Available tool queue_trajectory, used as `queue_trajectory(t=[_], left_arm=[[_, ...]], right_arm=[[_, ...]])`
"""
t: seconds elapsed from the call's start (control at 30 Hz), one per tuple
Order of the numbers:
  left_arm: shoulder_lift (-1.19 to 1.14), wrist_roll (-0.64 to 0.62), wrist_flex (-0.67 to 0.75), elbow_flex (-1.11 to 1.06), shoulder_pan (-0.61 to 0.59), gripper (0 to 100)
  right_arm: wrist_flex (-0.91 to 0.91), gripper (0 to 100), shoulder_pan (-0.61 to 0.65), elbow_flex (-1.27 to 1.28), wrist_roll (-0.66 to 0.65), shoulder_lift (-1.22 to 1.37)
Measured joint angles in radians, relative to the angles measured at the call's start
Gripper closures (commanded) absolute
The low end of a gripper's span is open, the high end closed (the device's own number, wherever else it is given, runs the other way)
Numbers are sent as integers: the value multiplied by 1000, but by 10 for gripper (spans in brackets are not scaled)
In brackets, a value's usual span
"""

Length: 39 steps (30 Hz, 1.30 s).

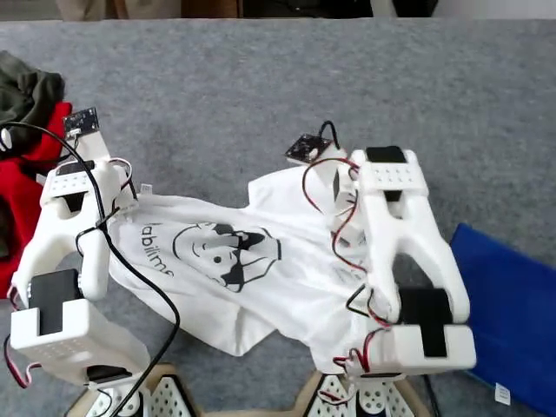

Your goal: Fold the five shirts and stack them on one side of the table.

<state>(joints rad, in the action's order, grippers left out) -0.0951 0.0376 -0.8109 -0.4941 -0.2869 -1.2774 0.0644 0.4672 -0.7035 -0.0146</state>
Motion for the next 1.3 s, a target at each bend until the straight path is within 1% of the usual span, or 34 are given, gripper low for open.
queue_trajectory(t=[0.13,0.23,0.33,0.53,0.8,1.0,1.1,1.3], left_arm=[[0,0,0,0,0,981],[0,0,0,0,0,981],[0,0,0,0,0,981],[0,0,0,0,0,981],[0,0,0,0,0,981],[0,0,0,0,0,981],[0,0,0,0,0,981],[0,0,0,0,0,981]], right_arm=[[-17,762,-6,-55,-2,-49],[-21,735,-6,-183,34,-41],[-43,734,-2,-354,68,40],[-164,734,77,-770,115,382],[-331,734,112,-1398,167,891],[-465,734,147,-1804,209,1194],[-486,734,147,-1910,235,1289],[-486,734,147,-1946,272,1326]])
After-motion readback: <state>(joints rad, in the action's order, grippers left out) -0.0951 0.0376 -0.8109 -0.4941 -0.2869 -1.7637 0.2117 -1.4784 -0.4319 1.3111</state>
